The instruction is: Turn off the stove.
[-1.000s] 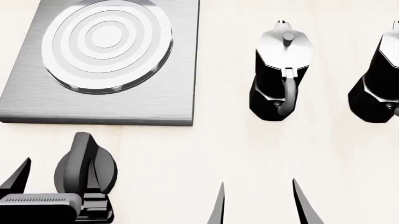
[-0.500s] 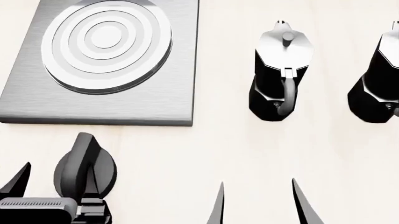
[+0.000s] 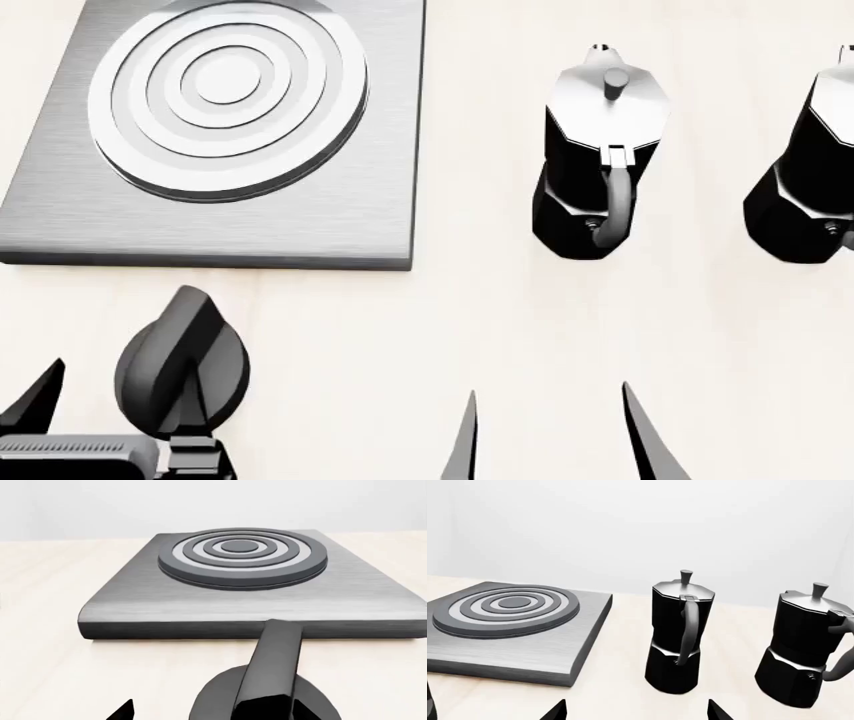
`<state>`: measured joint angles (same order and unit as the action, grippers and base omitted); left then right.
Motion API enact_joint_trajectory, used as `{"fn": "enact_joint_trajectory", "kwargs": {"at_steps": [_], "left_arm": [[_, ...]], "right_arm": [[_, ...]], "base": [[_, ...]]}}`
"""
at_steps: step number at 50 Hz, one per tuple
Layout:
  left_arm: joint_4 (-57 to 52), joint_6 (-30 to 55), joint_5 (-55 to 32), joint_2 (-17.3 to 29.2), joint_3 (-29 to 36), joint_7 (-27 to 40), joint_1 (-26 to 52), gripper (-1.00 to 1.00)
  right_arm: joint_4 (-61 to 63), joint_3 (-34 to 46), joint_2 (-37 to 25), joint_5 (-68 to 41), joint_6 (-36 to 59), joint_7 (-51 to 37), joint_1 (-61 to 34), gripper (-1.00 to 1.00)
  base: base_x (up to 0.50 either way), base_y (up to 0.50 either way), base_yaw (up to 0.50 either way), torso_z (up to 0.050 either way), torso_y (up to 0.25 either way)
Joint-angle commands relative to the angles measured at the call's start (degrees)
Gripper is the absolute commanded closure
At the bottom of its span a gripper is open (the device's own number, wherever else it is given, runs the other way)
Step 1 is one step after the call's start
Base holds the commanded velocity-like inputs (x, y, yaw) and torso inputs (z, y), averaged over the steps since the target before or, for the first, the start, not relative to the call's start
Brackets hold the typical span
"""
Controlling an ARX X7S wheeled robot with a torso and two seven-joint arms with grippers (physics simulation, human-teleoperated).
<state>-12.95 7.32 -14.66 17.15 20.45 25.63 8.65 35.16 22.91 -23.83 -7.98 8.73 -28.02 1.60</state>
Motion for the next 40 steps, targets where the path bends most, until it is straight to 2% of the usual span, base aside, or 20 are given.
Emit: {"fn": "enact_joint_trajectory", "kwargs": {"at_steps": [1, 40], "left_arm": [[2.15, 1.33, -0.94, 1.65, -3.10, 4.65, -2.84, -1.00], [0.14, 2.49, -1.26, 2.55, -3.56, 6.50, -3.69, -1.00]], "right_arm": [[0.09, 0.12, -0.11, -0.07, 0.11, -0.07, -0.13, -1.00], [0.01, 0.50, -0.46, -0.26, -0.18, -0.48, -0.20, -1.00]], "base": [[0.00, 0.00, 0.00, 0.000, -0.010], [0.00, 0.00, 0.00, -0.001, -0.003]]}}
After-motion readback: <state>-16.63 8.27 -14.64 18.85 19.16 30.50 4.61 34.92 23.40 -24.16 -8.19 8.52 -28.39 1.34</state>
